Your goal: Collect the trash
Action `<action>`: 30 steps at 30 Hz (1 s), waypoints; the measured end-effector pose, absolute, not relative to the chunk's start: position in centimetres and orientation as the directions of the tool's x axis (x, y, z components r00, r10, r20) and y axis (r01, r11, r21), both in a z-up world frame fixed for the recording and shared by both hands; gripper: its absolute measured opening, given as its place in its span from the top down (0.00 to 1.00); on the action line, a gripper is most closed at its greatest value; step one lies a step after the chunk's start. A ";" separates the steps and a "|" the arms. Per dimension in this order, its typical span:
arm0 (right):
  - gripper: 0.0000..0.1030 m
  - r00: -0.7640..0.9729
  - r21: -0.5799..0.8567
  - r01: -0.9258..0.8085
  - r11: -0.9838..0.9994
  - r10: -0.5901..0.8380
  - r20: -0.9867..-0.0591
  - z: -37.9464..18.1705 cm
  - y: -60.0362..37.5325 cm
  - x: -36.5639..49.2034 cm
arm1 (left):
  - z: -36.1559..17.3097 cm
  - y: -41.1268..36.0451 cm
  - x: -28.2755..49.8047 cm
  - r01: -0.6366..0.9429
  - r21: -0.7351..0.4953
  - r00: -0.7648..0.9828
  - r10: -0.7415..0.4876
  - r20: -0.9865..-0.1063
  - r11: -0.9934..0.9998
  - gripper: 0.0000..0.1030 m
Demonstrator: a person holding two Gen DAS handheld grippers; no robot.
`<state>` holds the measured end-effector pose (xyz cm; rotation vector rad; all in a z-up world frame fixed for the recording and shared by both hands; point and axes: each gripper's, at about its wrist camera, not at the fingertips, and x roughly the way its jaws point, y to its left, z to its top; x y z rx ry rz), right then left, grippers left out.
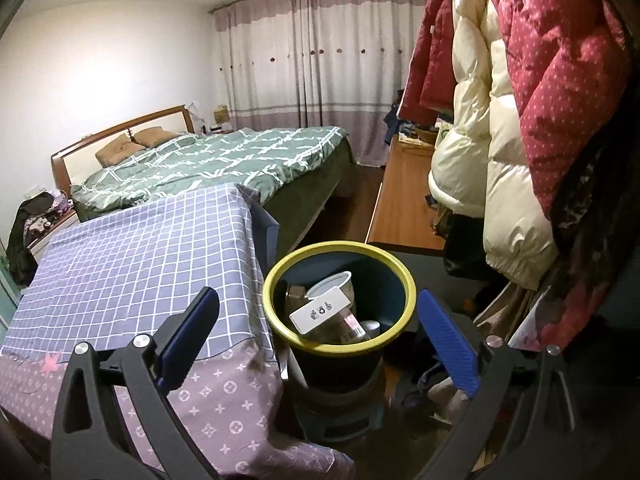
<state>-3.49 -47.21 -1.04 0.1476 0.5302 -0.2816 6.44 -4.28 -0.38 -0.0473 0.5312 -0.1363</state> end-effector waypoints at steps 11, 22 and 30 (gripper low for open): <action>0.07 0.833 0.061 0.268 0.961 -0.199 -0.516 -1.0 -45.8 -3.8 | -0.6 -2.0 3.1 0.051 -0.089 0.877 -0.087 -0.473 0.995 0.05; 0.07 0.841 0.065 0.264 0.962 -0.196 -0.504 -0.6 -45.6 -4.0 | -0.6 -2.7 3.1 0.065 -0.090 0.871 -0.100 -0.482 0.994 0.05; 0.07 0.842 0.068 0.264 0.962 -0.196 -0.503 -0.5 -45.8 -4.0 | -0.6 -2.7 3.2 0.068 -0.091 0.867 -0.104 -0.488 0.994 0.05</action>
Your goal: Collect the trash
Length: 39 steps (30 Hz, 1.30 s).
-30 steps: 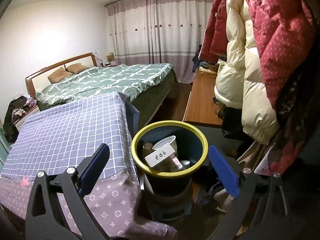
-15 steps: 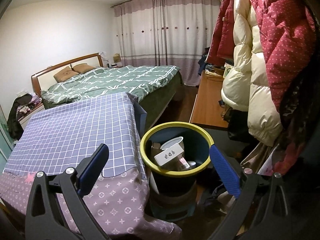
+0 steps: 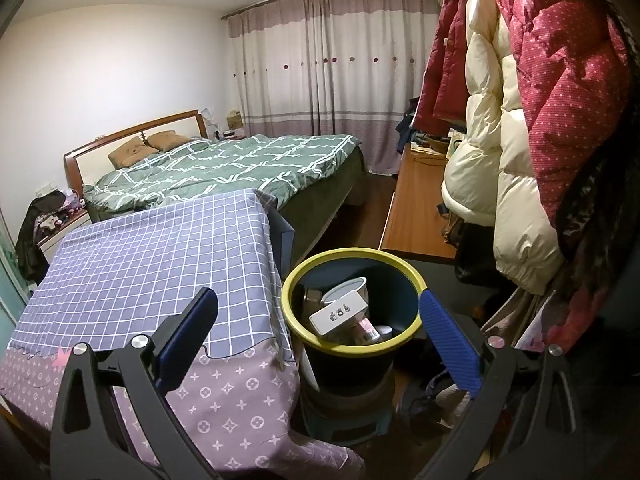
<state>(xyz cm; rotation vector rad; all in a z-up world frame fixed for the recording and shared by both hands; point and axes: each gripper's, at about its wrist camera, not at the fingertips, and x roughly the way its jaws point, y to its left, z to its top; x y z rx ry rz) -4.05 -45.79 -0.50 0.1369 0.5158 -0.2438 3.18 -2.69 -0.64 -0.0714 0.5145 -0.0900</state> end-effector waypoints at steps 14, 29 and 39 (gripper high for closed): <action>0.07 0.842 0.074 0.262 0.962 -0.191 -0.505 -0.6 -45.7 -4.0 | -0.9 -2.9 3.8 0.075 -0.092 0.857 -0.111 -0.503 0.993 0.05; 0.07 0.842 0.075 0.262 0.962 -0.189 -0.506 -0.8 -45.6 -3.8 | -1.3 -3.4 4.0 0.074 -0.098 0.852 -0.114 -0.510 0.992 0.05; 0.07 0.842 0.076 0.261 0.962 -0.188 -0.506 -0.8 -45.6 -3.8 | -1.4 -3.5 4.0 0.074 -0.097 0.851 -0.114 -0.512 0.992 0.05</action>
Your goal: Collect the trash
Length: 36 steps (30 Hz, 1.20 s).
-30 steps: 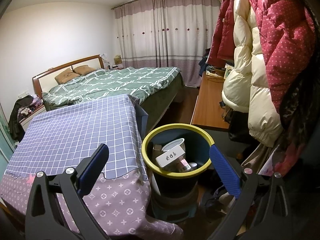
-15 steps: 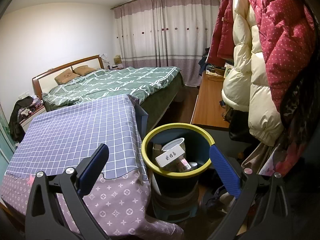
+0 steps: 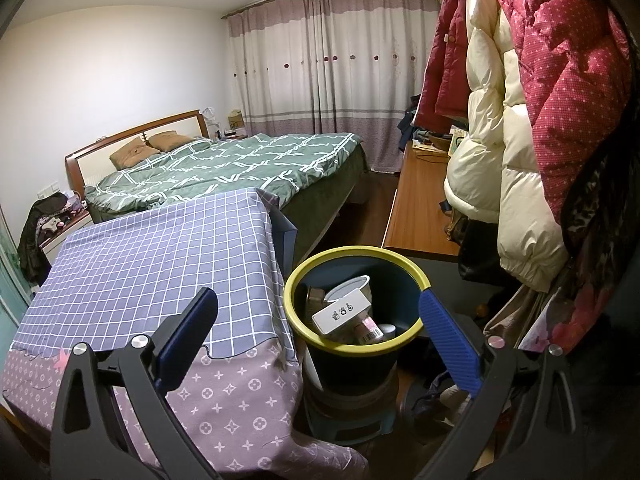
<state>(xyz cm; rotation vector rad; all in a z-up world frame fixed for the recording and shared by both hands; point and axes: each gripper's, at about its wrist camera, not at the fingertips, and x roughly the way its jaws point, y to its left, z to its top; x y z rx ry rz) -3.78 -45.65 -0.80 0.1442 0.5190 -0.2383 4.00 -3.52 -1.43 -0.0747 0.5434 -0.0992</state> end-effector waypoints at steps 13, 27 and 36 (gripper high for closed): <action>0.07 0.841 0.077 0.261 0.962 -0.188 -0.507 -0.8 -45.6 -3.8 | -1.7 -3.8 4.0 0.078 -0.098 0.848 -0.118 -0.517 0.992 0.05; 0.07 0.841 0.077 0.257 0.963 -0.184 -0.509 -1.0 -45.4 -3.6 | -1.9 -4.1 3.9 0.083 -0.092 0.848 -0.119 -0.517 0.992 0.05; 0.07 0.840 0.078 0.256 0.963 -0.182 -0.510 -1.2 -45.2 -3.6 | -2.0 -4.0 4.2 0.092 -0.098 0.837 -0.130 -0.531 0.991 0.05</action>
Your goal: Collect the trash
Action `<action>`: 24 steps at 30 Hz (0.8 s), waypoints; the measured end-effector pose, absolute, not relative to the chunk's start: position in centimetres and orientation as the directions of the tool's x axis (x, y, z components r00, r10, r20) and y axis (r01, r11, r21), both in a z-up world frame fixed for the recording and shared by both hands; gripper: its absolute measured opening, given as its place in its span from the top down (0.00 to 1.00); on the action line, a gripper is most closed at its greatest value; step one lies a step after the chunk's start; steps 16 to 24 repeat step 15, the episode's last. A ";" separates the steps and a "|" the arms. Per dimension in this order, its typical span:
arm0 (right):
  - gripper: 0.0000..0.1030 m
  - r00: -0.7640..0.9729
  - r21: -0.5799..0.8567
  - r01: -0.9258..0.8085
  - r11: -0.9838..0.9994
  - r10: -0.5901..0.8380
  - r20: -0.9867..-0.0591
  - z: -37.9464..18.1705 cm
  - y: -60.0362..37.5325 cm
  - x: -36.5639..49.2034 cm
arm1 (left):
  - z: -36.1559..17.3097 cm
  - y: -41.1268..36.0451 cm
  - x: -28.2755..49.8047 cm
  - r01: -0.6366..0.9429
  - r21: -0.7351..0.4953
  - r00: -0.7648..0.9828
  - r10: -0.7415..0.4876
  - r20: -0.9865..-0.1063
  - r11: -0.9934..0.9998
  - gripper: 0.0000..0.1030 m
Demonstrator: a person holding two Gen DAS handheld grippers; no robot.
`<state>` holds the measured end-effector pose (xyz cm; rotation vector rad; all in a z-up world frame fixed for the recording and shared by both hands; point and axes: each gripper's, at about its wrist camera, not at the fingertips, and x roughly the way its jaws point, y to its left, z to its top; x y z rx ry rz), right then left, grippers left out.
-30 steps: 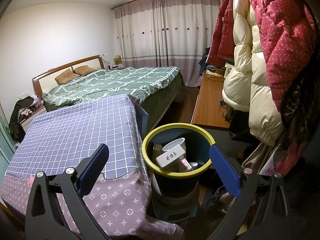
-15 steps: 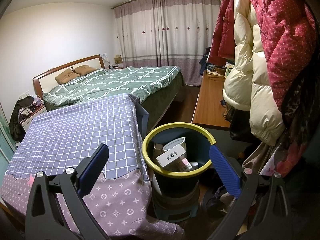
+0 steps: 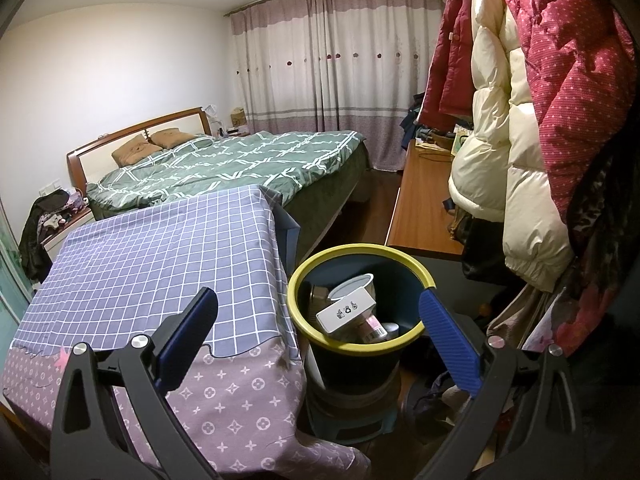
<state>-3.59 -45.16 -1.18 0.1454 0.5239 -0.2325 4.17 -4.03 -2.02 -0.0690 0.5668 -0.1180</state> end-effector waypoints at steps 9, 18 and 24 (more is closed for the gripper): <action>0.07 0.840 0.101 0.200 0.975 -0.117 -0.530 -1.9 -44.2 -1.8 | -2.5 -3.4 6.4 0.093 -0.099 0.811 -0.133 -0.570 0.991 0.05; 0.07 0.796 0.185 0.054 0.981 0.069 -0.601 -4.2 -40.9 5.1 | -5.7 -1.6 13.4 0.015 -0.042 0.766 -0.038 -0.642 0.999 0.05; 0.07 0.796 0.185 0.054 0.981 0.069 -0.601 -4.2 -40.9 5.1 | -5.7 -1.6 13.4 0.015 -0.042 0.766 -0.038 -0.642 0.999 0.05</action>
